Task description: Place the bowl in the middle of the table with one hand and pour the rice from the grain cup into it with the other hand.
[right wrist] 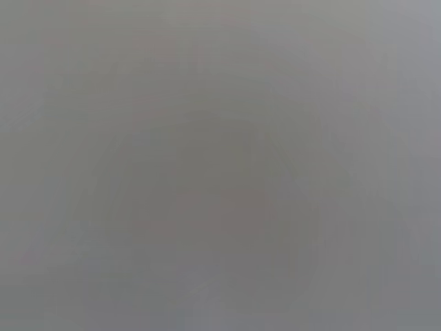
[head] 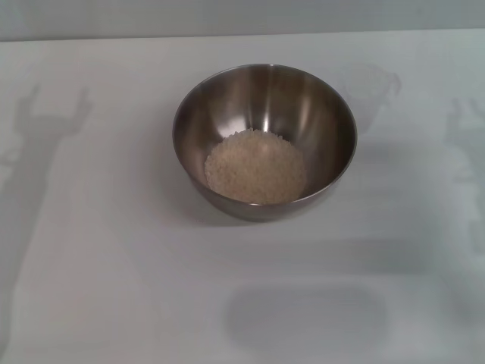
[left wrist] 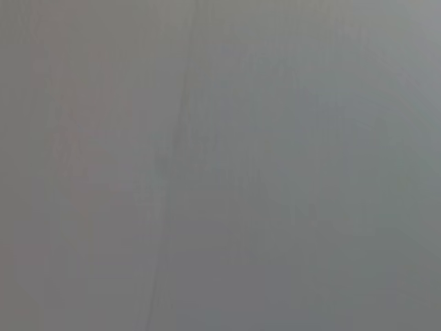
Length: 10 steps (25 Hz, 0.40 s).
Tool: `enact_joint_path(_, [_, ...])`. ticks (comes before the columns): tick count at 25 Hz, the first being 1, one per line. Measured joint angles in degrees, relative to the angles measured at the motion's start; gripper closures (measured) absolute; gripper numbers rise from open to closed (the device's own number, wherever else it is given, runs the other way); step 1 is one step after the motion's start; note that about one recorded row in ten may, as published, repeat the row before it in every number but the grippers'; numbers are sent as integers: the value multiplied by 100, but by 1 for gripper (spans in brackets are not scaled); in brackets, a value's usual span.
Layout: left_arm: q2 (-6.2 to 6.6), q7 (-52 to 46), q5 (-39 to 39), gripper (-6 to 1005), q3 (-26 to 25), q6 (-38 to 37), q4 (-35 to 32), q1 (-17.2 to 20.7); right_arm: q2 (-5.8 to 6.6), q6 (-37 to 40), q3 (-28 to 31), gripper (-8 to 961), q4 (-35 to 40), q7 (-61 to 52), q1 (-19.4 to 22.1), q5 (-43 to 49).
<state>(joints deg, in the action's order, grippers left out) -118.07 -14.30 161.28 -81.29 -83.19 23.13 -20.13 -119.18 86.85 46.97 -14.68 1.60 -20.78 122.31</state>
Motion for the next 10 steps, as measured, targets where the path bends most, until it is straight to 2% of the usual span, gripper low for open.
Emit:
enact_joint_path(5, [-12, 7, -40, 138, -41, 41, -106, 10, 9, 234, 368, 705, 95, 2, -214, -4])
enact_joint_path(10, [-14, 8, -55, 138, -70, 41, -153, 17, 17, 252, 463, 500, 108, 4, -333, -6])
